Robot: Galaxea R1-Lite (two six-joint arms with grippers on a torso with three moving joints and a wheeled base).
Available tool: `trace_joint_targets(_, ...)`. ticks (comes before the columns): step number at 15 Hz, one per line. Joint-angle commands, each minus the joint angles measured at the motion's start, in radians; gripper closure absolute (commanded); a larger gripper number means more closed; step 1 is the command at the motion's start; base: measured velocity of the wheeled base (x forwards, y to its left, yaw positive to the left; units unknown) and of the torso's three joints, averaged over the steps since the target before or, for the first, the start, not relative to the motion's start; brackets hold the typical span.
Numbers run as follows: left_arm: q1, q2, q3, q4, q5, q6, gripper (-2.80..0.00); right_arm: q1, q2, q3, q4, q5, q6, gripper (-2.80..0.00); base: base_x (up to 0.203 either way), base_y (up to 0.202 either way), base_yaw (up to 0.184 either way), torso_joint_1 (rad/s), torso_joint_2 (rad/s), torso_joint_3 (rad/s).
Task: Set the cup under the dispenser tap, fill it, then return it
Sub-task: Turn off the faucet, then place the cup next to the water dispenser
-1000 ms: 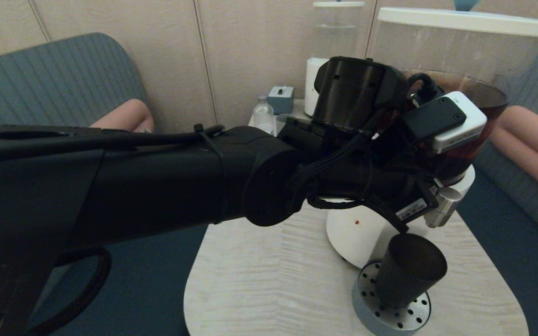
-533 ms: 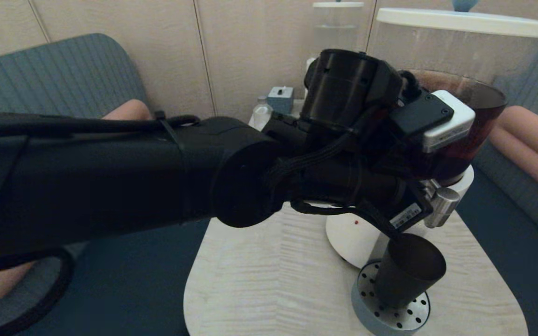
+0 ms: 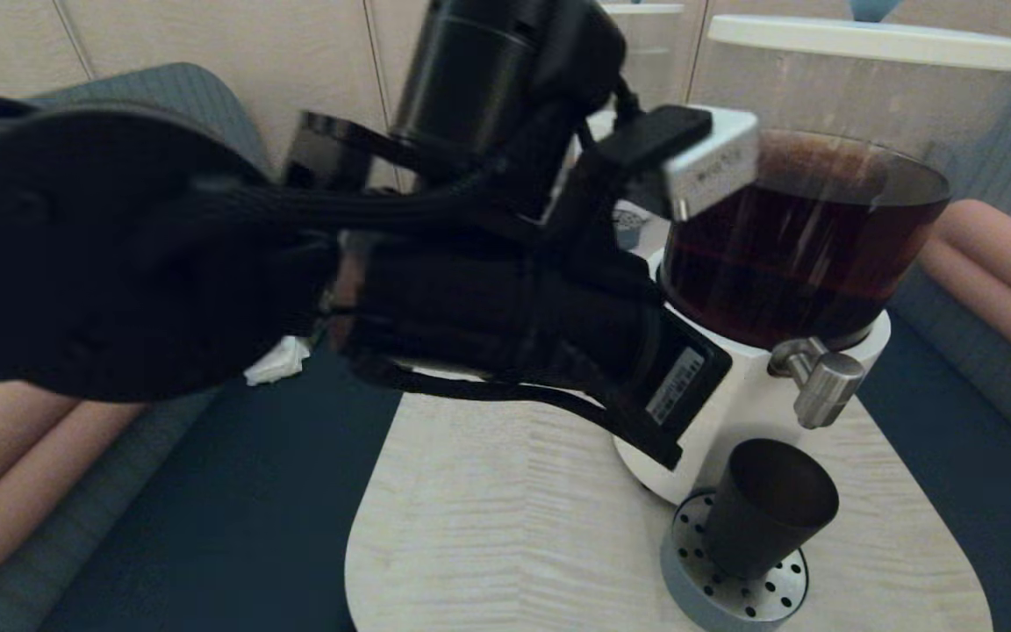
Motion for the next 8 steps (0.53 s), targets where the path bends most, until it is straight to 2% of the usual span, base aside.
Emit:
trace_joint_targets(1, 0.019, -0.121, 0.030, 0.002, 0.002, -0.128, 0.00, 0.000, 0.000, 0.010, -0.001, 0.000, 0.000, 0.00, 0.000, 0.000, 0.000, 0.000, 0.00, 0.000)
trace_joint_targets(2, 0.041, -0.162, 0.044, -0.002, 0.000, -0.188, 0.00, 0.000, 0.000, 0.011, -0.001, 0.000, 0.000, 0.00, 0.000, 0.000, 0.000, 0.000, 0.00, 0.000)
trace_joint_targets(4, 0.097, -0.239, 0.099, -0.017, -0.024, -0.248, 0.00, 0.000, 0.000, 0.011, -0.001, -0.001, 0.000, 0.00, 0.000, 0.000, 0.000, 0.000, 0.00, 0.000)
trace_joint_targets(6, 0.160, -0.345, 0.161, -0.019, -0.047, -0.257, 0.00, 0.000, 0.000, 0.011, -0.001, -0.001, 0.000, 0.00, 0.000, 0.000, 0.000, 0.000, 0.00, 0.000)
trace_joint_targets(8, 0.258, -0.483, 0.273, -0.009, -0.055, -0.235, 0.00, 0.000, 0.000, 0.011, -0.001, -0.001, 0.000, 0.00, 0.000, 0.000, 0.000, 0.000, 0.00, 0.000)
